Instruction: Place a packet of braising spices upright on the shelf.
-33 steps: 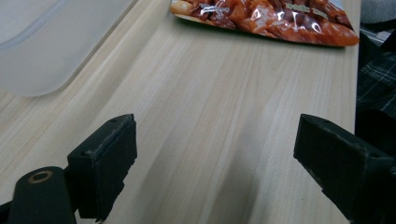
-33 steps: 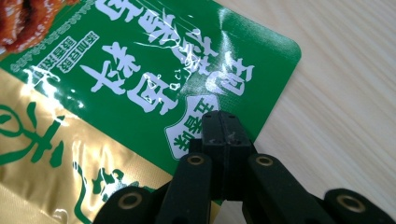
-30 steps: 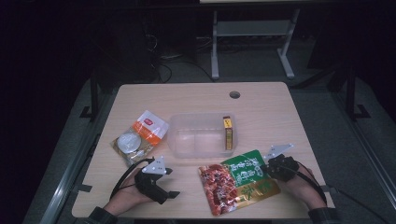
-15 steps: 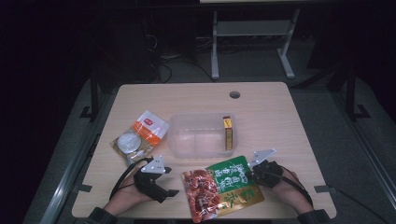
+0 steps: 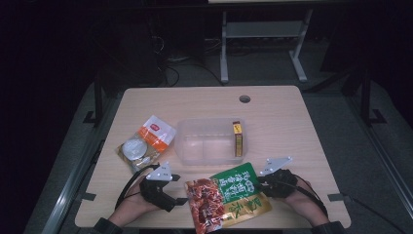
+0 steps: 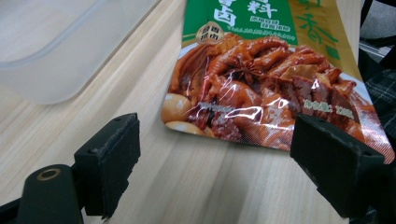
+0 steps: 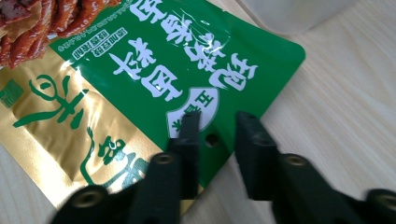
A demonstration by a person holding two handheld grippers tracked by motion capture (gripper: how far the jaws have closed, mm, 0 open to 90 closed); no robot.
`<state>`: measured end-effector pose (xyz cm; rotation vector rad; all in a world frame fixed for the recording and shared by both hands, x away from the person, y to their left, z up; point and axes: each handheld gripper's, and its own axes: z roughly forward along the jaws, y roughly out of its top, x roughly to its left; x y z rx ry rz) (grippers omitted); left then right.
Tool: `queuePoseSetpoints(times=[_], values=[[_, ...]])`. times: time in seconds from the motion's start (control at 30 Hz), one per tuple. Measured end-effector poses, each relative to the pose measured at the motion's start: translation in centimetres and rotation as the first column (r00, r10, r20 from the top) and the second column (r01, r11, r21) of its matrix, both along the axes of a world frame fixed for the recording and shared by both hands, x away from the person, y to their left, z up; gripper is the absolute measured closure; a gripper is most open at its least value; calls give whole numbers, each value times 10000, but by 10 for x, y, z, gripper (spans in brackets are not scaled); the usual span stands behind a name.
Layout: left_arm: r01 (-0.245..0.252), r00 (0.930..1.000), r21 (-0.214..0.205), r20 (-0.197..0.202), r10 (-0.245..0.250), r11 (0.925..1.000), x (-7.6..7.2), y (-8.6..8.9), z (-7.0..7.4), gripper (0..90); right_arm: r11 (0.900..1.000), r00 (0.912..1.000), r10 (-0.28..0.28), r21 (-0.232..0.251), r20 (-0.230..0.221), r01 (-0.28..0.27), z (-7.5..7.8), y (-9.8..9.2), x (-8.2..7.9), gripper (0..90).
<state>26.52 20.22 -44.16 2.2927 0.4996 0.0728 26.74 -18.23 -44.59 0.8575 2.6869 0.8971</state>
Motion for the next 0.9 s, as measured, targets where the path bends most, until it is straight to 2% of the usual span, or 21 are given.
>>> queuePoseSetpoints(times=[0.17, 0.37, 0.57, 0.7, 0.83, 0.9], values=[[-84, 10000, -2, 31, 84, 10000, 4, -8, 3, 160, 9974, 9971, -699, 192, 291, 694, 1, -10, -5, 456], [91, 9998, 108, 189, -93, 9999, 10, -27, 5, 159, 9863, 9868, -1554, 623, 448, 1525, -2, -25, -14, 342], [341, 9986, 211, 406, -349, 9992, 14, -50, 6, 158, 9769, 9789, -2017, 791, 325, 1987, -6, -35, -21, 312], [532, 9983, 126, 252, -535, 9985, 17, -65, 5, 158, 9685, 9723, -2326, 968, 213, 2295, -8, -44, -27, 318], [726, 9972, 184, 136, -729, 9972, 22, -77, 0, 142, 9629, 9664, -2522, 1117, 493, 2456, -7, -49, -32, 320], [930, 9956, 329, 49, -932, 9951, 24, -82, -5, 131, 9651, 9669, -2442, 1158, 742, 2348, -6, -48, -29, 321]])
